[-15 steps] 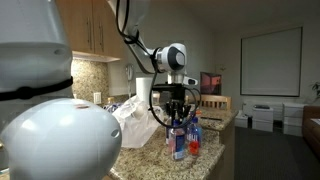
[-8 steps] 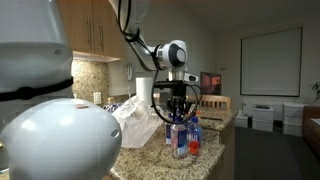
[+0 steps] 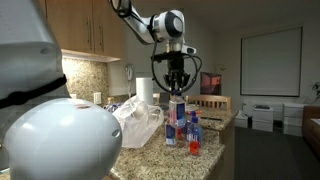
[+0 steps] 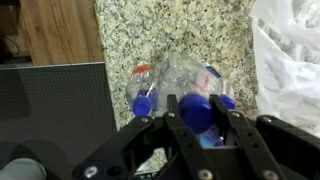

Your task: Put the plastic bottles into the plastic bag

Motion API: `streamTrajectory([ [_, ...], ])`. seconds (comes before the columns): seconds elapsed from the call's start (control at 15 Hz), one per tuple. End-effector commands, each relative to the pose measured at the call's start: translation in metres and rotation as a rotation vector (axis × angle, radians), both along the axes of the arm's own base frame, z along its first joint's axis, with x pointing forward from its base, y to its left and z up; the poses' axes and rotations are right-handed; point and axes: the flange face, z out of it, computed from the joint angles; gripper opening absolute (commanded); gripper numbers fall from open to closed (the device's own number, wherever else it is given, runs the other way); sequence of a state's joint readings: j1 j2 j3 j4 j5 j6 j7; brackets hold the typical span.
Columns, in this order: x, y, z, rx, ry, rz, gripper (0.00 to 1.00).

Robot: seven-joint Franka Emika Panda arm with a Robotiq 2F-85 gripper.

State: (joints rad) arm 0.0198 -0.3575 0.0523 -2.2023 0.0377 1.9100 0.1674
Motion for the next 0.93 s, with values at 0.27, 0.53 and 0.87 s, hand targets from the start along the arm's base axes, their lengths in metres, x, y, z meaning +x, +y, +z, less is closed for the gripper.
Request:
streamTrajectory([
  [0.27, 0.009, 0.027, 0.078, 0.169, -0.007, 0.171, 0.13],
  [0.53, 0.038, 0.044, 0.072, 0.232, -0.060, 0.175, 0.13],
  [0.87, 0.063, 0.077, 0.043, 0.366, 0.024, 0.245, 0.13],
])
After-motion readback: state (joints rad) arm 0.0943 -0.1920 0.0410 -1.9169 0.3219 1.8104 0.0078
